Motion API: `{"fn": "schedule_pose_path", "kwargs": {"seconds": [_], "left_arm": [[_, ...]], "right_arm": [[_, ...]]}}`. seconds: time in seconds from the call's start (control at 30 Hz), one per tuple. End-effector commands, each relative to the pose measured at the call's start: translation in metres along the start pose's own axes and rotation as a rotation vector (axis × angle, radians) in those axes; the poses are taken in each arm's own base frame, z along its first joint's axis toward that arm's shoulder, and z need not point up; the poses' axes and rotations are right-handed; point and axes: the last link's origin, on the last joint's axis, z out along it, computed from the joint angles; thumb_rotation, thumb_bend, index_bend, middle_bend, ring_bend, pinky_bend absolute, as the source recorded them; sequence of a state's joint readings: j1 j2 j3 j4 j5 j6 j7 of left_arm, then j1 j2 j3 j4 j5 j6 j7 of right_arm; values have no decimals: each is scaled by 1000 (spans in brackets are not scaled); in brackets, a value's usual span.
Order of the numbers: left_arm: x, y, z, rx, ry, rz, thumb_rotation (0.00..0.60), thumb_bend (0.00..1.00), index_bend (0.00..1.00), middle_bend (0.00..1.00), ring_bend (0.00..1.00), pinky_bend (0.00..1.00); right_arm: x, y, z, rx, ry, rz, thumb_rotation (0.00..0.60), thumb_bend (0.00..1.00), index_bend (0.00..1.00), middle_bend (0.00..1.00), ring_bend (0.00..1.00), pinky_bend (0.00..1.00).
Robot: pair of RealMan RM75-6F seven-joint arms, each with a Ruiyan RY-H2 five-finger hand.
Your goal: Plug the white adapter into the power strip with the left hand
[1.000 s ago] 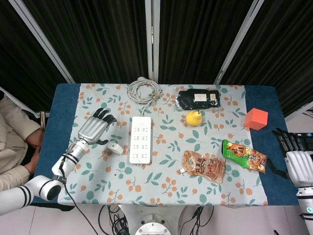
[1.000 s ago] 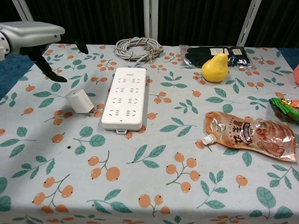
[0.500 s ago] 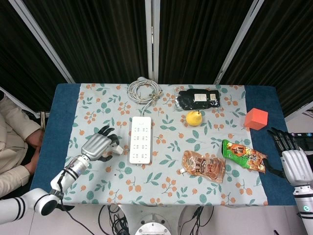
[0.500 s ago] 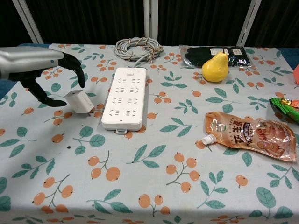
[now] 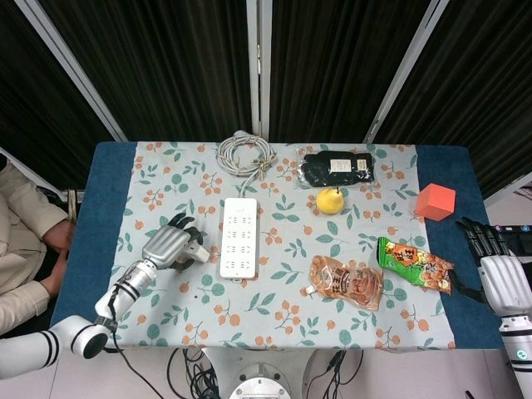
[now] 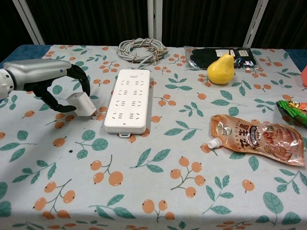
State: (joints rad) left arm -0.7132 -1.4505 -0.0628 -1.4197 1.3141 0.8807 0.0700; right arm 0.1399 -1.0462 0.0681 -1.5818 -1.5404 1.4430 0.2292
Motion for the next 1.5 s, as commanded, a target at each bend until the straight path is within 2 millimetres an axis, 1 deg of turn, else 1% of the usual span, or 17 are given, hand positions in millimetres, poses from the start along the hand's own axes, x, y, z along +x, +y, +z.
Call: {"fn": "schedule_pose_path", "kwargs": {"seconds": [0.03, 0.2, 0.23, 0.3, 0.37, 0.43, 0.5, 0.57, 0.63, 0.77, 0.87, 0.97, 1.1, 1.23, 1.37, 1.5], "left_arm": [[-1, 0, -1, -3, 0, -5, 600, 299, 386, 312, 84, 0], [-3, 0, 3, -2, -1, -19, 600, 321, 411, 346, 114, 0], [-3, -1, 4, 0, 2, -20, 600, 333, 430, 366, 130, 7], [-4, -2, 6, 7, 12, -23, 600, 361, 488, 434, 192, 48], [-1, -5, 8, 15, 31, -26, 600, 386, 556, 523, 283, 161], [5, -6, 11, 19, 55, -26, 600, 403, 603, 603, 374, 335], [16, -6, 14, 21, 85, -16, 600, 408, 621, 651, 438, 449], [29, -5, 17, 21, 109, 4, 600, 410, 637, 683, 481, 524], [42, -3, 22, 20, 119, 37, 600, 410, 641, 688, 485, 544], [74, 13, 38, 16, 124, 105, 600, 409, 642, 705, 504, 544], [90, 27, 54, 17, 104, 152, 600, 409, 642, 705, 506, 542], [99, 43, 72, 24, 81, 197, 600, 408, 642, 705, 507, 541], [101, 61, 93, 48, 41, 222, 600, 407, 642, 713, 516, 541], [105, 76, 109, 80, 10, 178, 600, 411, 643, 723, 526, 541], [104, 85, 119, 106, -10, 178, 600, 415, 644, 723, 526, 541], [97, 93, 121, 99, -41, 204, 600, 416, 644, 723, 526, 540]], "right_arm": [[0, 0, 0, 0, 0, -1, 600, 281, 0, 43, 0, 0], [0, -1, 0, -2, -1, 0, 600, 281, 0, 43, 0, 0], [0, -1, 0, -3, -1, -1, 600, 281, 0, 43, 0, 0], [0, -1, -1, -5, 1, 0, 600, 280, 0, 43, 0, 0], [1, -1, -1, -5, 3, -1, 600, 280, 0, 43, 0, 0], [0, -1, -1, -4, 4, 1, 600, 280, 0, 43, 0, 0], [0, -1, -1, -1, 3, 3, 600, 280, 0, 43, 0, 0], [-1, -1, -2, -1, 3, 6, 600, 280, 0, 43, 0, 0], [-2, -1, -2, -1, 3, 7, 600, 280, 0, 43, 0, 0], [-1, -2, -2, 7, 9, 8, 600, 280, 0, 43, 0, 0], [-2, -2, -3, 9, 8, 9, 600, 280, 0, 43, 0, 0], [-2, -2, -3, 7, 7, 11, 600, 280, 0, 43, 0, 0], [-2, 0, -4, 4, 8, 10, 600, 280, 0, 43, 0, 0], [-1, 3, -5, -7, 9, 13, 600, 280, 0, 43, 0, 0], [-2, 5, -6, -13, 9, 16, 600, 280, 0, 43, 0, 0], [-1, 7, -8, -18, 9, 16, 600, 279, 0, 43, 0, 0]]}}
